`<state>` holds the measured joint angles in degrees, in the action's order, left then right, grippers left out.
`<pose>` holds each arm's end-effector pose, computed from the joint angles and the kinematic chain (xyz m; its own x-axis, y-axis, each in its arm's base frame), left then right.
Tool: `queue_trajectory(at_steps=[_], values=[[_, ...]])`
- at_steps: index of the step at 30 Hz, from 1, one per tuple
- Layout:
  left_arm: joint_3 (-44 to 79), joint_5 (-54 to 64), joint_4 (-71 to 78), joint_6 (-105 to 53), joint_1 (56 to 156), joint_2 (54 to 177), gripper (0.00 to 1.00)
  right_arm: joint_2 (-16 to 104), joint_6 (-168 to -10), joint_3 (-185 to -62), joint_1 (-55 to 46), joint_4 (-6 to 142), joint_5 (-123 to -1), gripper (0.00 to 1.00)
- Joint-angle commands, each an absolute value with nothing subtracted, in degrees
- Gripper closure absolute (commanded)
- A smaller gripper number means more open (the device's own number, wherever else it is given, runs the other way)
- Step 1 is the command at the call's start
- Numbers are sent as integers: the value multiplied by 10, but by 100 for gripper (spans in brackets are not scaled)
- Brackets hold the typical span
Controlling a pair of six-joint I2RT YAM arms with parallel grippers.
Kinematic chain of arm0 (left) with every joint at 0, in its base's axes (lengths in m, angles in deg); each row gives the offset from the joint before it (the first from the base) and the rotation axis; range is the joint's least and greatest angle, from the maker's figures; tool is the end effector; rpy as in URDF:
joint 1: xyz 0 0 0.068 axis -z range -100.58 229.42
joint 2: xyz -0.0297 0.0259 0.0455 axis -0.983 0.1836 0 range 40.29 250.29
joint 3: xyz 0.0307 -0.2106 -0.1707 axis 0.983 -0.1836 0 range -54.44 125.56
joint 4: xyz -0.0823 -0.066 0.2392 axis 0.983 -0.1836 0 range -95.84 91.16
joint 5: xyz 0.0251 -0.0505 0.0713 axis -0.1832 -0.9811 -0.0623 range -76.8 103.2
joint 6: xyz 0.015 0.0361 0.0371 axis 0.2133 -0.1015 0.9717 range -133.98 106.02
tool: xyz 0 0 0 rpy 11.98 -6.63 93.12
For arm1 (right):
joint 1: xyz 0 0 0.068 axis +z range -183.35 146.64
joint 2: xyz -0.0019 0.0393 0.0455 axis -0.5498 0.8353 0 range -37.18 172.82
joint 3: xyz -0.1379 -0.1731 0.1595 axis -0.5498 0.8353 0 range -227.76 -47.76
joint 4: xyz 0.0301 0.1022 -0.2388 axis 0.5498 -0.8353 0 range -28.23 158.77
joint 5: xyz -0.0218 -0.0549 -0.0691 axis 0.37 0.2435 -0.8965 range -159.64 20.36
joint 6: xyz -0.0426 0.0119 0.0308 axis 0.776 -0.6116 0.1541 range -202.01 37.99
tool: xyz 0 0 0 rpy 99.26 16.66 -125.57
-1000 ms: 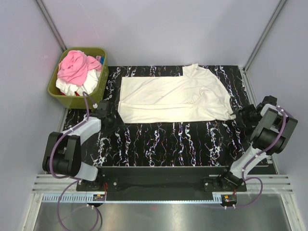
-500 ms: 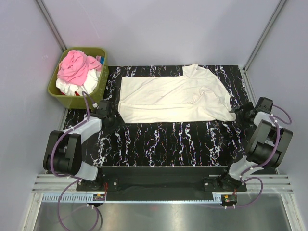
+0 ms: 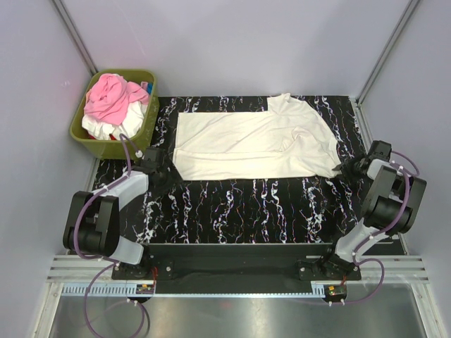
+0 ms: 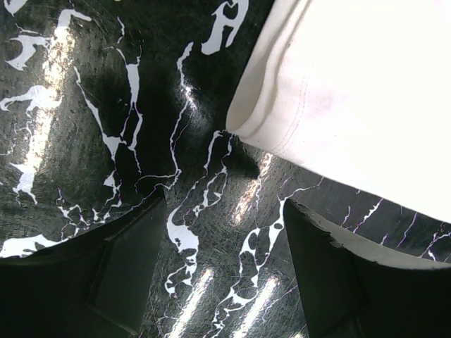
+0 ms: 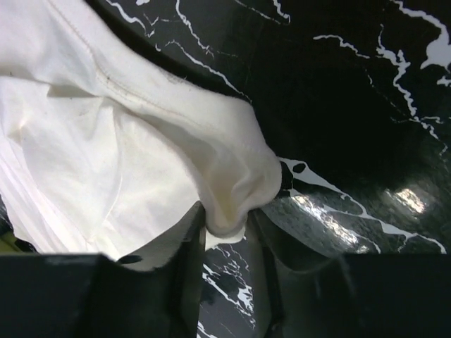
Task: Fold and stack the t-shirts
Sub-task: Fold the tshirt
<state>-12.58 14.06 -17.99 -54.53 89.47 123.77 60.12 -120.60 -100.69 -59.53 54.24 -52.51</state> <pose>0.2625 -0.0460 0.1623 -0.7617 -0.5252 -0.3796 -0.4315 0.8481 -0.3076 0.2976 -0.1346 0.1544 -0.4229 0.8720 -0.2465 0.7021 0.4872 0.5192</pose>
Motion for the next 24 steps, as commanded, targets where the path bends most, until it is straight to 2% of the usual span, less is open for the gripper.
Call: queue_trajectory(at_steps=[1, 3, 4, 7, 17, 19, 22, 23, 24], values=[[-137, 148, -171, -555, 893, 1252, 22, 622, -1199, -1043, -590, 541, -542, 66], [-137, 151, -164, -558, 893, 1255, 16, 628, -1198, -1051, -590, 538, -544, 72], [-136, 151, -161, -559, 893, 1258, 14, 632, -1198, -1054, -590, 538, -547, 78], [-126, 160, -151, -567, 893, 1268, 14, 642, -1196, -1059, -590, 537, -545, 84], [-68, 195, -142, -581, 894, 1330, 29, 667, -1192, -1067, -590, 542, -533, 100], [-59, 200, -145, -580, 894, 1340, 34, 670, -1193, -1070, -589, 542, -529, 100], [-42, 208, -151, -576, 898, 1355, 54, 672, -1194, -1069, -590, 544, -526, 100], [-31, 212, -152, -572, 901, 1357, 64, 673, -1195, -1070, -589, 545, -525, 100], [-27, 215, -153, -570, 903, 1364, 69, 674, -1194, -1070, -590, 545, -522, 100]])
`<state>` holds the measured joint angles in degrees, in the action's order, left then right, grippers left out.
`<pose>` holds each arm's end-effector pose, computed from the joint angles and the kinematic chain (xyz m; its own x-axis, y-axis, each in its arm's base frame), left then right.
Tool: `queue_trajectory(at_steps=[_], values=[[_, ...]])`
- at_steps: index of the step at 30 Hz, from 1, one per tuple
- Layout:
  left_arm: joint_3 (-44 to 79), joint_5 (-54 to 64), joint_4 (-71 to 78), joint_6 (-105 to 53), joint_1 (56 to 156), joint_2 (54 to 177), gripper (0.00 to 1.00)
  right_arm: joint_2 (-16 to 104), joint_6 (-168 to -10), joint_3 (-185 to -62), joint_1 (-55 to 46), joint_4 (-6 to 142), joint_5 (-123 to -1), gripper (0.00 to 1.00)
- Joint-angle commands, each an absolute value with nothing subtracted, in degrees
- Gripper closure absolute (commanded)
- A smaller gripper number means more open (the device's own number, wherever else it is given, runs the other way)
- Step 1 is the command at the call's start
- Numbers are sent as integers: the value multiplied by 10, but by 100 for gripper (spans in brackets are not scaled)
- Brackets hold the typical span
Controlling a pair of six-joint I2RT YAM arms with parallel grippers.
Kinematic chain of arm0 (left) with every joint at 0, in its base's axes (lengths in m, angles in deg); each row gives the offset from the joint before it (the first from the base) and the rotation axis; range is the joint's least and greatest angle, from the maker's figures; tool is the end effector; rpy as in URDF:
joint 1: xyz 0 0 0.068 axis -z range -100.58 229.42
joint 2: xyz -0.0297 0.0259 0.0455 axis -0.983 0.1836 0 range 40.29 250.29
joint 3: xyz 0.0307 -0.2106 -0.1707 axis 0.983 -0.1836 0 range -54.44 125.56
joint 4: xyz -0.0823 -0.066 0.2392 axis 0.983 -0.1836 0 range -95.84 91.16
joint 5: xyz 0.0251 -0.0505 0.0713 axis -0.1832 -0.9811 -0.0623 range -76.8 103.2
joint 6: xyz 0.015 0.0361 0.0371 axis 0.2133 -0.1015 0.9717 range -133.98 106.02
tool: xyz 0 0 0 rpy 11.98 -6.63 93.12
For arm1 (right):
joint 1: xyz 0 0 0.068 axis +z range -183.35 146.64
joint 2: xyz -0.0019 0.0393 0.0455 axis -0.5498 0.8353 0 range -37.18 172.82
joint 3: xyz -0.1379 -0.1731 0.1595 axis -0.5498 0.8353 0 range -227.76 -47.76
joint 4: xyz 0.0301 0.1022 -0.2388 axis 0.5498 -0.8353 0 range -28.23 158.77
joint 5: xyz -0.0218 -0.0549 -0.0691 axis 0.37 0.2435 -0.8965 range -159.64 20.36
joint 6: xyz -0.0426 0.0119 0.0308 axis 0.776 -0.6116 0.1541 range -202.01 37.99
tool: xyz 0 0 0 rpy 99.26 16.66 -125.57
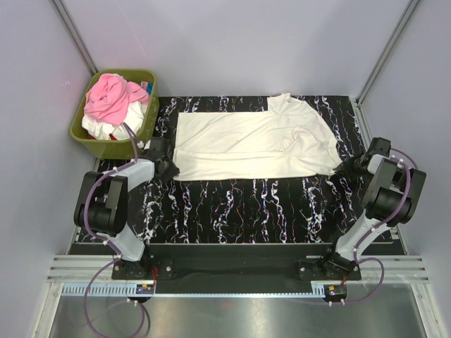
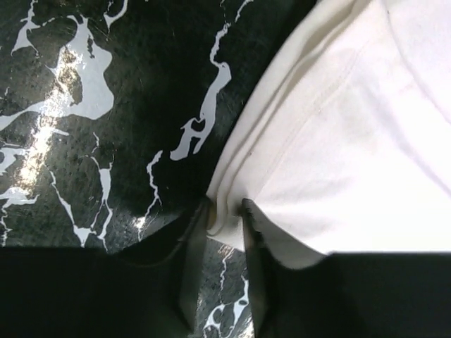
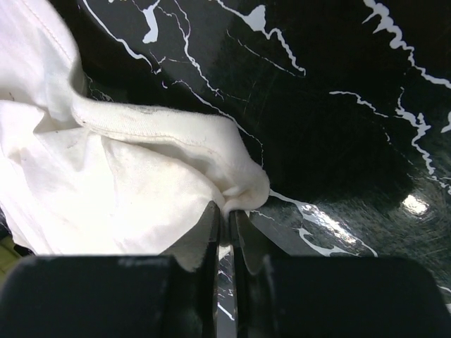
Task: Fold and stack the t-shirts
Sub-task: Fold the tshirt
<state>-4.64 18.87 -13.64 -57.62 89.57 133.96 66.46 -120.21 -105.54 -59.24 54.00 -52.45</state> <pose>0.3077 -0.0516 0.1570 -0.6946 -0.5733 -0.4346 -0.4899 0.8193 -0.2978 0.3185 -0.1428 0.1419 -0.4389 0.8696 -0.2262 0.7102 0.4899 0.5056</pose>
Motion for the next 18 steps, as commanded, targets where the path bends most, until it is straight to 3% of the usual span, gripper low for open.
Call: queue_trajectory(at_steps=[1, 2, 5, 18], values=[[-22, 215, -154, -570, 905, 1367, 73, 677, -1195, -1070, -590, 546, -520, 100], [-19, 215, -153, -568, 908, 1369, 83, 678, -1194, -1070, -590, 545, -519, 100], [-8, 208, -154, -565, 908, 1377, 100, 677, -1194, -1072, -590, 543, -518, 100], [-63, 244, -209, -558, 897, 1274, 100, 636, -1172, -1103, -622, 413, -624, 100]])
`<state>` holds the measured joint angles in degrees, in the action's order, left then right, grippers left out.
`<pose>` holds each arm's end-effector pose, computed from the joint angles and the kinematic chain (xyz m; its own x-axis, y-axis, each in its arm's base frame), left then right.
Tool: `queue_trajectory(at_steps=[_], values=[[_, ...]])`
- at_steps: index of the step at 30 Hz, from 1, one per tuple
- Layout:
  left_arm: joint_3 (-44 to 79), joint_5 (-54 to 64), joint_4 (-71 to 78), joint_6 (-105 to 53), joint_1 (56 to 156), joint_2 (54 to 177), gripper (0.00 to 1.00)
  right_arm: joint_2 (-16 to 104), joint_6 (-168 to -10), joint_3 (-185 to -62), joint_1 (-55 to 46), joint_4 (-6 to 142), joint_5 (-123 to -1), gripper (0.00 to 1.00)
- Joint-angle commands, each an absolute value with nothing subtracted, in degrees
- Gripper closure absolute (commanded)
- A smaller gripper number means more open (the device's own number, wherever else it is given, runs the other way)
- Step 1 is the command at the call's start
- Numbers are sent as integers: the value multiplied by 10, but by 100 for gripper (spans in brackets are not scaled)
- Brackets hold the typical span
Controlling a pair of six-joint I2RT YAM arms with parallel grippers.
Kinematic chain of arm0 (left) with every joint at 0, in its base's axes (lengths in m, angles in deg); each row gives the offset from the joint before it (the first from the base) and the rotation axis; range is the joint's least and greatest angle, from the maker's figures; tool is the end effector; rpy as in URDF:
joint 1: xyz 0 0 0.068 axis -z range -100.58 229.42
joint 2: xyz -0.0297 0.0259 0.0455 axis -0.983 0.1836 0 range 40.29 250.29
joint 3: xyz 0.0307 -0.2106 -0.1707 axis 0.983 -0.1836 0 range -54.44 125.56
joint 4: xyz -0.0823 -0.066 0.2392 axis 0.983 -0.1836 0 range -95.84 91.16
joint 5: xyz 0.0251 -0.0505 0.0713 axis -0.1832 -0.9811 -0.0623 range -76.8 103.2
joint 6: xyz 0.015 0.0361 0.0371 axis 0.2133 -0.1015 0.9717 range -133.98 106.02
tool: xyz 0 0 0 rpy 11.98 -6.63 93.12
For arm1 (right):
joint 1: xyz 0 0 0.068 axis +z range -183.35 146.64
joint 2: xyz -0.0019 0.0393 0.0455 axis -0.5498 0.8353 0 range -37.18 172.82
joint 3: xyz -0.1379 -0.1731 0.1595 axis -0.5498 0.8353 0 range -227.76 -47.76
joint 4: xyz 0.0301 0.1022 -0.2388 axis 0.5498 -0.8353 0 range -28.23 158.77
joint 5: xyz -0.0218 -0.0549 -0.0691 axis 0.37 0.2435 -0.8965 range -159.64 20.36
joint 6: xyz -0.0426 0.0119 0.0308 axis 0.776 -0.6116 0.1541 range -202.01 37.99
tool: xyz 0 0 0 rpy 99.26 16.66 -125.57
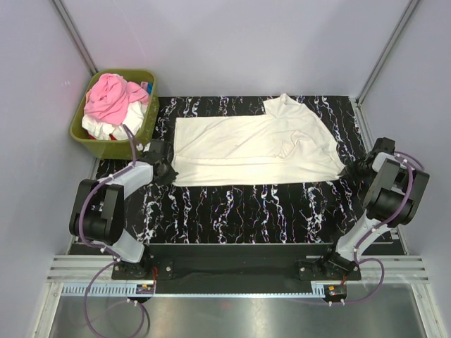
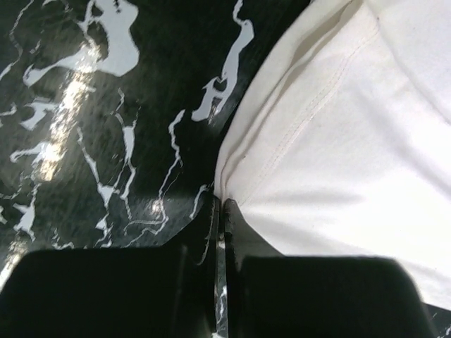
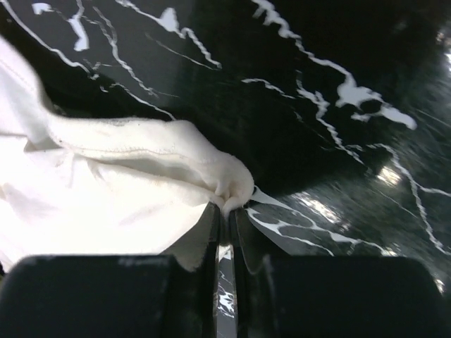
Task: Fold and stack the t-shirts
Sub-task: Fold the tshirt
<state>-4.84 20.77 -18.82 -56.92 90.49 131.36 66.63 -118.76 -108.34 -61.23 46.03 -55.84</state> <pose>0.2958 -0.0531 0.1642 -0.7187 -0.5475 -0.4287 -0.4931 0.8359 -0.2409 0.3106 -0.1546 0.1466 -0.4266 0.8830 -0.1960 0.7781 0.4688 0.4181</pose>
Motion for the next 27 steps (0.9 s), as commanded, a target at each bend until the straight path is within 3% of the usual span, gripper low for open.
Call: queue_trajectory(at_steps=[1, 12, 14, 16, 17, 19, 20, 25, 26, 27], values=[[-69, 244, -211, -559, 897, 1267, 100, 632, -1173, -1103, -622, 407, -630, 100], [-120, 230, -228, -573, 897, 1190, 100, 562, -1179, -1074, -622, 338, -708, 100], [-126, 222, -234, -574, 897, 1175, 100, 545, -1180, -1070, -623, 332, -715, 86], [-133, 219, -242, -573, 898, 1160, 100, 507, -1180, -1069, -622, 331, -713, 58], [-135, 220, -246, -570, 898, 1141, 100, 494, -1184, -1076, -623, 326, -711, 34], [-140, 220, -256, -568, 899, 1117, 99, 458, -1193, -1089, -623, 323, -707, 19], [-139, 221, -261, -563, 901, 1090, 97, 451, -1194, -1112, -621, 316, -702, 14], [-123, 245, -290, -547, 926, 1029, 76, 459, -1197, -1207, -560, 307, -700, 10], [-114, 244, -295, -537, 926, 1018, 59, 474, -1188, -1261, -540, 296, -699, 10], [-109, 247, -306, -532, 926, 1015, 52, 511, -1180, -1289, -498, 299, -687, 10]])
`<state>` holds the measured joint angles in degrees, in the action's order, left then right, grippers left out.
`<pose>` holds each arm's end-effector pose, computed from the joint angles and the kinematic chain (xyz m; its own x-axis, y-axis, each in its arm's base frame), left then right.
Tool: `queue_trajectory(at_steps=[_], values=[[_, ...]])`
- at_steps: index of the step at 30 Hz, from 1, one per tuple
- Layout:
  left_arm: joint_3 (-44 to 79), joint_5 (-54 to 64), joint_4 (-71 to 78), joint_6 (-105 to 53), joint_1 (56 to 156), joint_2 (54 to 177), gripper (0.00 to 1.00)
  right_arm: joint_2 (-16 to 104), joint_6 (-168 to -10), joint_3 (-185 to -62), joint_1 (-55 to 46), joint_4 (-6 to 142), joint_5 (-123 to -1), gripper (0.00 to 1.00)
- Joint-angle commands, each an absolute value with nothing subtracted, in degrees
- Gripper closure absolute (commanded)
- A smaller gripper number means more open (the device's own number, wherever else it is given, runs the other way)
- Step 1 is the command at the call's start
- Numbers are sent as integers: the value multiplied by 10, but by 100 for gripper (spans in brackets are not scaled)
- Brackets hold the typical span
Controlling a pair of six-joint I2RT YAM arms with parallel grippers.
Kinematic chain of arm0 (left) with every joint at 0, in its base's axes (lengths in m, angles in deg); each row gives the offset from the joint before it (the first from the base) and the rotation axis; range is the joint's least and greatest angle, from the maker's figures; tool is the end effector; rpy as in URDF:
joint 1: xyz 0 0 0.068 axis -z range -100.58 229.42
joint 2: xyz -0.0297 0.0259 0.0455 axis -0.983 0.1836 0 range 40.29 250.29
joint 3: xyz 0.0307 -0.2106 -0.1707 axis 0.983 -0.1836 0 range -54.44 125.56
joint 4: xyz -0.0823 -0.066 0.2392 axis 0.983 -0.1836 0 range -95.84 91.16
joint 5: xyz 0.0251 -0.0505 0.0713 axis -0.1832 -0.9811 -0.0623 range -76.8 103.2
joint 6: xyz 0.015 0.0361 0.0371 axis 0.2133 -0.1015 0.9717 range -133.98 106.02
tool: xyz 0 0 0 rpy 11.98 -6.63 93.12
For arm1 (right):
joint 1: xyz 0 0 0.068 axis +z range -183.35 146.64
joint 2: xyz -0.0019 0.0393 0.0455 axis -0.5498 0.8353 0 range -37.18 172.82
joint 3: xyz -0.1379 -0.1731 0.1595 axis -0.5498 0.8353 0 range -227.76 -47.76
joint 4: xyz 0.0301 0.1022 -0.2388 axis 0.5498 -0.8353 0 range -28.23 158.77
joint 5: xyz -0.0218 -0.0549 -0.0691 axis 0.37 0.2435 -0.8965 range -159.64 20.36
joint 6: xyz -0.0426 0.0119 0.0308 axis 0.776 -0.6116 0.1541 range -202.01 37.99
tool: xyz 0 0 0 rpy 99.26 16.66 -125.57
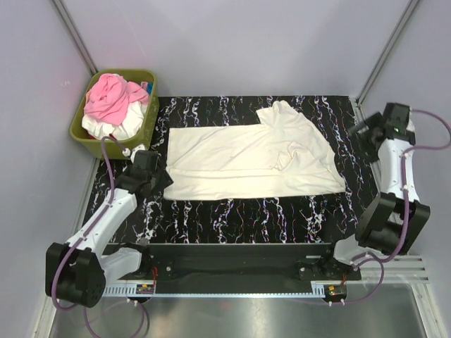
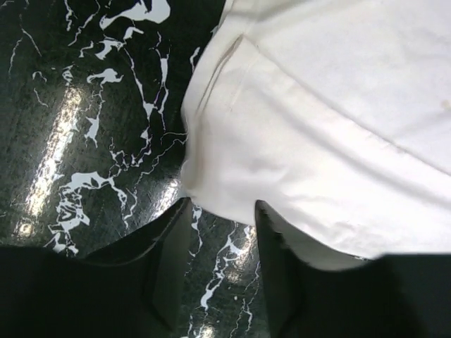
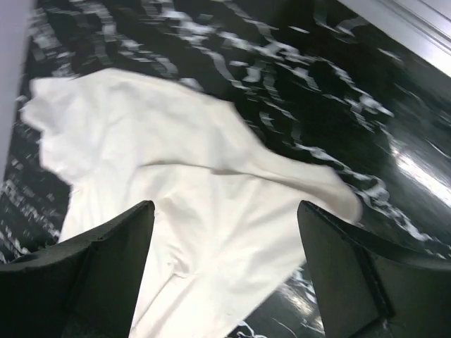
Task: Fold and stack the t-shirts
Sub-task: Fold the tshirt
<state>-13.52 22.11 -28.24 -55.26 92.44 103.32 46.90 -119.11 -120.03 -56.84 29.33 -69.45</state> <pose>0.2134 -0.0437 0.2268 -0.6580 -0.5168 -0.5477 -0.4064 0.8560 -0.3196 0.2876 -0.1248 0.2992 -0.3312 0.8016 -0.4977 0.7478 0.5447 0.3795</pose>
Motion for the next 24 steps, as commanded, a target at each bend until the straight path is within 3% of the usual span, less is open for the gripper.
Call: queue_trajectory(at_steps=[1, 5, 7, 17, 19, 24], values=[[-102, 250, -314, -525, 926, 1013, 45, 532, -1152, -1313, -480, 310, -670, 10], [-77, 279, -354, -483, 924, 989, 17, 648, -1118, -1467, -432, 362, -539, 10], [-72, 283, -366, -474, 923, 969, 12, 732, -1100, -1562, -414, 368, -505, 10], [-22, 249, -441, -409, 923, 941, 7, 1118, -1080, -2013, -383, 319, -441, 10], [-21, 246, -453, -391, 923, 922, 5, 1149, -1082, -2054, -381, 346, -447, 10], [-35, 213, -445, -383, 926, 866, 1, 1182, -1093, -2017, -378, 428, -477, 10]])
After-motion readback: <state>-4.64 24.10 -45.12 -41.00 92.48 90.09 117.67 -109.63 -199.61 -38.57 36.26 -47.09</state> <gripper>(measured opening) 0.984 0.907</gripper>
